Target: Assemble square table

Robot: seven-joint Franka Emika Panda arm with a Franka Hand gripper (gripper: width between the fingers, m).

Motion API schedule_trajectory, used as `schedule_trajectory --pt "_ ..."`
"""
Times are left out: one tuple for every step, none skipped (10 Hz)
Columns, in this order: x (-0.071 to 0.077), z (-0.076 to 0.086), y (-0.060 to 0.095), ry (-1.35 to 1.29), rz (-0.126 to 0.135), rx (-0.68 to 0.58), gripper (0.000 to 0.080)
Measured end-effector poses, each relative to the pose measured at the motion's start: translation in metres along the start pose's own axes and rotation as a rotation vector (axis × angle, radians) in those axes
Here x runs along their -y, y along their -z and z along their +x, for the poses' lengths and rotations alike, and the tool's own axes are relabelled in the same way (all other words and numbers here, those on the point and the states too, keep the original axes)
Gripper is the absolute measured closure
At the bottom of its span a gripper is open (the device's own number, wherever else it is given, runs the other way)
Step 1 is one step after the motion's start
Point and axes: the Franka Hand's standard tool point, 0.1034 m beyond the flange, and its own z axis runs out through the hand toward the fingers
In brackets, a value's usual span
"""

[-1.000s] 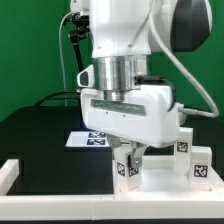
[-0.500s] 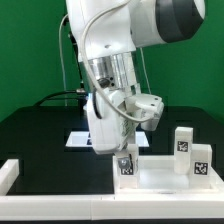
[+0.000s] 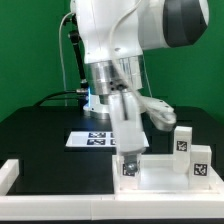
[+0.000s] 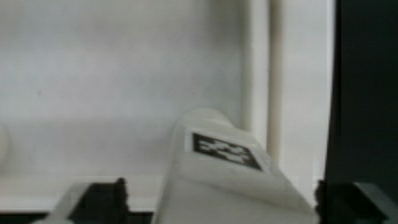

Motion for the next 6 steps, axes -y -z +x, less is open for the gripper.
schedule_trajectory --pt "-0.0008 0.0013 -0.0003 0.035 -0.001 -0.001 0.0181" --pt "-0.0012 0.0019 -0.0004 0.107 -0.001 -0.001 0.0156" --pt "-0.0012 0.0020 -0.0004 0.172 -0.001 -0.001 0.0156" --pt "-0.0008 0.0029 0.0000 0.321 -0.009 -0.019 0.0151" --pt "0.0021 0.0018 0.0005 0.551 -0.017 -0.059 0.0151" --pt "0.0039 -0.0041 0.0010 0.708 -0.027 -0.078 0.0150"
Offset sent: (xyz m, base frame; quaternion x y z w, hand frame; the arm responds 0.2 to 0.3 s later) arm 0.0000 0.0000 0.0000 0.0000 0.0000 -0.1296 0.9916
